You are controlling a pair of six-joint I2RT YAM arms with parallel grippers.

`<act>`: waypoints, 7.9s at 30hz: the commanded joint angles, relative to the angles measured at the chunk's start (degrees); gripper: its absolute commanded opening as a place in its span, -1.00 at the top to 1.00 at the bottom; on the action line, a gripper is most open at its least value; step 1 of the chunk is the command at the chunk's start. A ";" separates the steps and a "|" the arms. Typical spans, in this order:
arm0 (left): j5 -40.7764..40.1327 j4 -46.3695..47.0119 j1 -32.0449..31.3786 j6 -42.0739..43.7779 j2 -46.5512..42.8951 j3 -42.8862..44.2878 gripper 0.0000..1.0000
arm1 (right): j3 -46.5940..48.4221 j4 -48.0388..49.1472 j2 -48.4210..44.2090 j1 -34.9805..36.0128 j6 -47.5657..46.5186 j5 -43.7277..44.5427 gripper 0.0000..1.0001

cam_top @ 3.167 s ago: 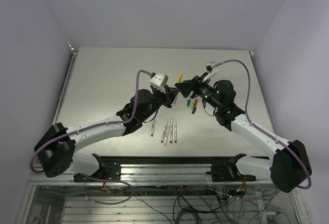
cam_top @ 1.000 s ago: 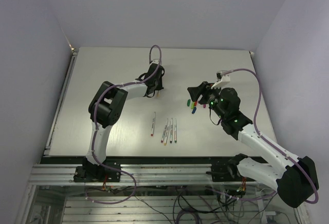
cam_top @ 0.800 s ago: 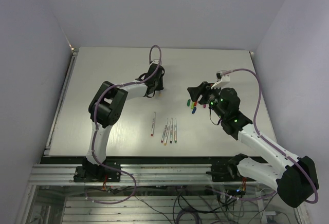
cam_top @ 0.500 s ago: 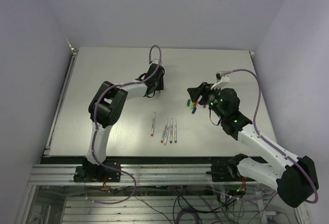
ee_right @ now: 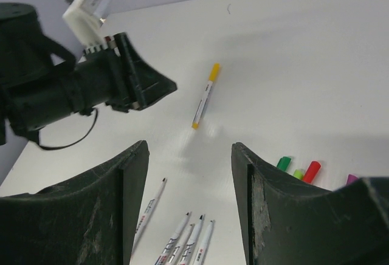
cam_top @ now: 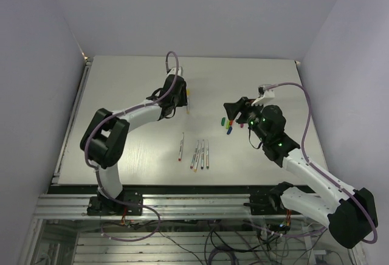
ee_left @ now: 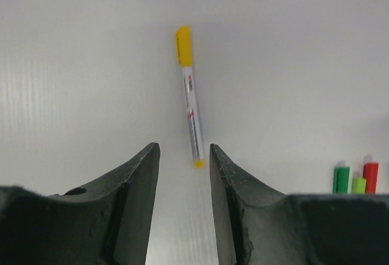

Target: Insert the pens into the pen caps

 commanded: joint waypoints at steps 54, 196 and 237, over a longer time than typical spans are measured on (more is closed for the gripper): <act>-11.75 -23.84 -23.76 -10.93 -10.96 -19.34 0.04 | -1.72 -9.52 1.81 -0.19 6.84 12.30 -0.13; 21.98 27.18 -17.08 -3.92 -27.51 -25.08 0.86 | 0.24 25.62 7.85 -9.73 6.45 -12.21 1.00; 22.36 30.91 -17.19 -7.66 -26.94 -24.24 0.86 | -3.14 43.15 13.02 -8.18 15.80 -18.32 1.00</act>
